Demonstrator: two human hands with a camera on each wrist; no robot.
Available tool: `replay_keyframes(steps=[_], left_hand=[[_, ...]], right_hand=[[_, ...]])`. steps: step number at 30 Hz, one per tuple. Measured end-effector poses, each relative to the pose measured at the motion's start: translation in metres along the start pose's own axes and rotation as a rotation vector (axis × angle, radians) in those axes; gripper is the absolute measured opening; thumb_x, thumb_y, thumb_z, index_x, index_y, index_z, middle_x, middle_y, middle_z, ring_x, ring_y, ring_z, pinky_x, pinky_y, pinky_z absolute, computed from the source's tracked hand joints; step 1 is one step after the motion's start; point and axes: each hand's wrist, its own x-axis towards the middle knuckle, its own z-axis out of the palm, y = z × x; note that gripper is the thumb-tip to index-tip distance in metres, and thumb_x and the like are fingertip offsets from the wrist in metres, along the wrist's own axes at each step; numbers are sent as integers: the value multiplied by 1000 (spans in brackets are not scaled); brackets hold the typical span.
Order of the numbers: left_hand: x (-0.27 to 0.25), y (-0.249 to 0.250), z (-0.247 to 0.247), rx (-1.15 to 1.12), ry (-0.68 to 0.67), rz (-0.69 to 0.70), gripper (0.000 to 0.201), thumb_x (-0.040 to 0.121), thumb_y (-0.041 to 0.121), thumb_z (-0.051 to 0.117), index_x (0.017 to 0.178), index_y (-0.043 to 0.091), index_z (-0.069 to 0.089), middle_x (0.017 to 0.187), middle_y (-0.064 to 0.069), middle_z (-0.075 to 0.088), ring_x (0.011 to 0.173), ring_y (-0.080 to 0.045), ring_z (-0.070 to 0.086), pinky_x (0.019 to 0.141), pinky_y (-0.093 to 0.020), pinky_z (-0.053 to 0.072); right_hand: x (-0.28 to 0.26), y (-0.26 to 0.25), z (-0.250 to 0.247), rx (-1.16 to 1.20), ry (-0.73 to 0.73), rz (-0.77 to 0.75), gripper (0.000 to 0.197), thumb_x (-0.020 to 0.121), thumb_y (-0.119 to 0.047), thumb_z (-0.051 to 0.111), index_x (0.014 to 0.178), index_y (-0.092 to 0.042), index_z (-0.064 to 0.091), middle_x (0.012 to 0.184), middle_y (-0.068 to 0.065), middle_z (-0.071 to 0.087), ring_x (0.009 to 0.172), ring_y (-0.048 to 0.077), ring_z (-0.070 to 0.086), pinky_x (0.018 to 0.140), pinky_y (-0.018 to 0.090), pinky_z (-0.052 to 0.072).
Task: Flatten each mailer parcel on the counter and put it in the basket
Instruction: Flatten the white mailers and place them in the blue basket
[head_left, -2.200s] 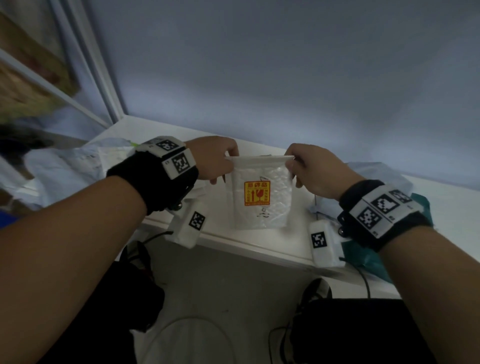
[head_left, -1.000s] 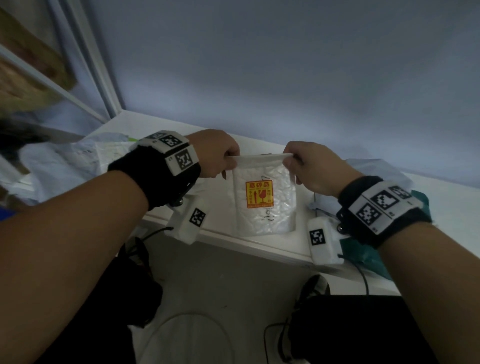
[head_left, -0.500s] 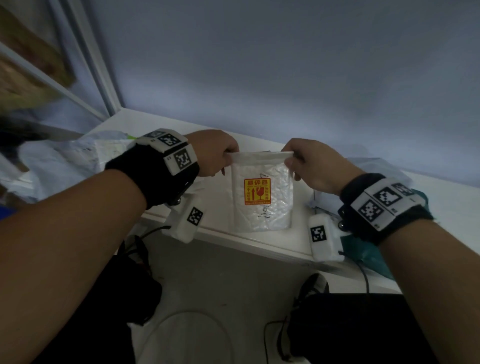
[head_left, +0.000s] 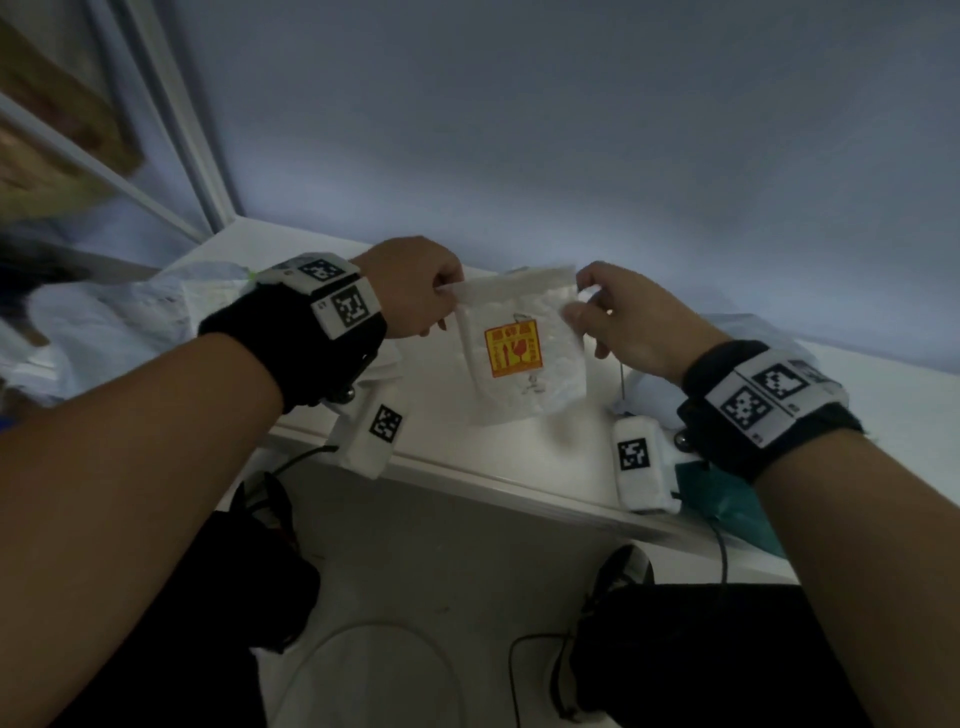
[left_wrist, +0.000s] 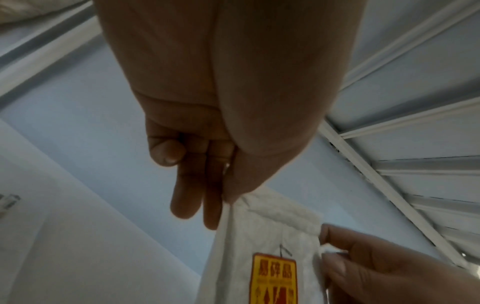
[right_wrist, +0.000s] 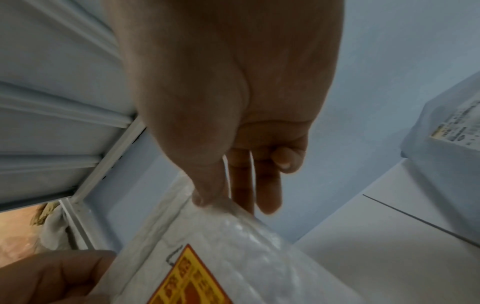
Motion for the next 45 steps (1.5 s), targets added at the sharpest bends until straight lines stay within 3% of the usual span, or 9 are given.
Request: replay_keyframes(steps=[5, 10, 15, 21, 26, 30, 35, 38, 45], left_hand=[[-1, -6, -2, -156, 43, -52, 8, 91, 16, 52, 94, 20, 58, 73, 8, 68, 62, -12, 66, 52, -23, 41], [0, -12, 5, -99, 27, -52, 7, 93, 20, 52, 98, 19, 55, 93, 3, 69, 73, -17, 68, 54, -24, 42], [6, -19, 19, 44, -10, -17, 26, 89, 31, 63, 109, 16, 58, 112, -1, 63, 97, -21, 58, 82, -31, 44], [7, -27, 24, 46, -15, -55, 38, 91, 33, 60, 125, 17, 50, 123, 0, 57, 106, -20, 54, 87, -29, 40], [4, -30, 28, 86, -42, -33, 36, 92, 34, 58, 123, 17, 52, 124, -1, 57, 110, -22, 54, 92, -31, 41], [-1, -33, 35, 138, -96, -15, 33, 93, 35, 56, 122, 19, 53, 125, -2, 57, 112, -21, 54, 91, -29, 39], [1, -30, 66, 134, -102, -54, 31, 96, 34, 47, 124, 21, 52, 132, -3, 53, 116, -24, 52, 97, -32, 40], [11, -24, 110, 200, -179, -22, 36, 97, 32, 41, 131, 22, 48, 135, -4, 51, 118, -24, 51, 101, -38, 41], [18, -36, 191, 325, -222, 69, 58, 99, 36, 23, 154, 28, 6, 162, -2, 3, 149, -26, 3, 120, -42, 8]], right_hand=[[-2, 11, -1, -136, -54, -29, 23, 96, -24, 59, 83, -6, 55, 91, 11, 63, 74, 20, 50, 66, 30, 38], [0, 7, -1, -70, 13, -4, 20, 95, -20, 57, 77, -16, 51, 78, -3, 55, 70, 12, 49, 61, 24, 37], [2, 11, 1, -74, 47, 10, 9, 90, -19, 55, 84, -12, 55, 85, 4, 61, 79, 22, 56, 69, 36, 43], [2, 18, 17, -338, 139, -99, 5, 88, -22, 57, 84, -21, 55, 87, 2, 64, 80, 29, 58, 75, 40, 49], [-16, 12, 73, -715, -313, -243, 14, 90, -38, 55, 101, -28, 53, 104, 0, 59, 96, 25, 57, 87, 37, 42], [-26, 13, 91, -526, -566, -131, 17, 93, -47, 54, 98, -31, 55, 105, -8, 56, 97, 16, 53, 94, 35, 37], [-16, 24, 86, -275, -288, 64, 23, 97, -34, 51, 110, -17, 60, 116, 3, 63, 105, 23, 59, 89, 32, 47], [-7, 21, 108, -161, -209, 189, 47, 98, -33, 48, 142, -17, 40, 141, 8, 49, 120, 25, 53, 96, 36, 46], [-14, 48, 182, -319, -87, 125, 60, 104, -40, 19, 157, -14, 8, 164, 9, 7, 151, 27, 6, 122, 41, 4]])
